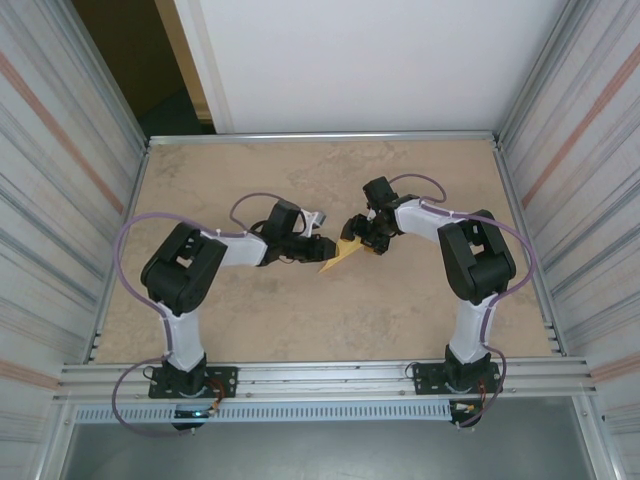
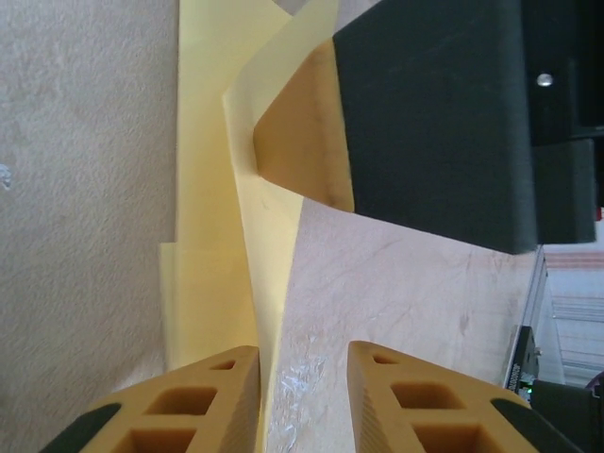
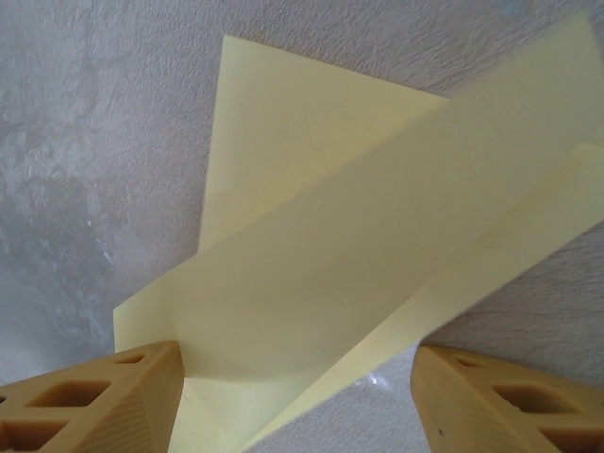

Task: Fold a paper plane with a square sheet of paper (pick it up from the middle)
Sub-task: Fold the wing for the fifth time at the center of the table.

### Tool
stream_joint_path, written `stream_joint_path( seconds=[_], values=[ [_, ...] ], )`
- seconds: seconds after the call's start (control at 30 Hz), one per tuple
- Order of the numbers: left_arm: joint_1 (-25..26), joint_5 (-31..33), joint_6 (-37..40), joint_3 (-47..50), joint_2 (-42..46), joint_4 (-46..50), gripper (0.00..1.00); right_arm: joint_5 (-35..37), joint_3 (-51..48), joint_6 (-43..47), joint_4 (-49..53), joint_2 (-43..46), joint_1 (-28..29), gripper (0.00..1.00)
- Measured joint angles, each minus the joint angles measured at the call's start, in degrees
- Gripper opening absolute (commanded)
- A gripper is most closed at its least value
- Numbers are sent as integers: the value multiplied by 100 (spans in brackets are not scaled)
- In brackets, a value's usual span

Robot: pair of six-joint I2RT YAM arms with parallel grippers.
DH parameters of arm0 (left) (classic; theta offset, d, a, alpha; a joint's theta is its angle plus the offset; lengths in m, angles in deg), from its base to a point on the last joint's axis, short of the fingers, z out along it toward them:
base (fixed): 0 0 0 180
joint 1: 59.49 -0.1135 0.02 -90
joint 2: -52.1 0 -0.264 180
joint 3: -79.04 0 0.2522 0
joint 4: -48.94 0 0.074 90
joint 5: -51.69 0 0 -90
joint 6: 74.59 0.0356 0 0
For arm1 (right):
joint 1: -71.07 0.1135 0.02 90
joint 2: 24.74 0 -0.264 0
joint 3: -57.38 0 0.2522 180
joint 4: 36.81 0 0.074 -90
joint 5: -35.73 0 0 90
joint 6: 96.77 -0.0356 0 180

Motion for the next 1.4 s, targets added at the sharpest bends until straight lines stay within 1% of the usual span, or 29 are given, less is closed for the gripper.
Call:
stream_joint_path(
  seconds=[0.17,0.33,0.53,1.03,1.4],
  values=[
    [-2,94,118,17,33,177,30,2,0,0,0,-2,0,67],
    [0,105,166,59,33,315,33,15,-4,0,-2,-7,0,67],
    [4,181,267,59,22,520,27,15,-7,-2,-2,-17,0,66],
    [28,297,289,22,-61,715,25,39,-109,-46,-116,15,0,65],
    [85,496,291,-208,-120,1126,22,72,-166,-55,-162,28,0,61]
  ],
)
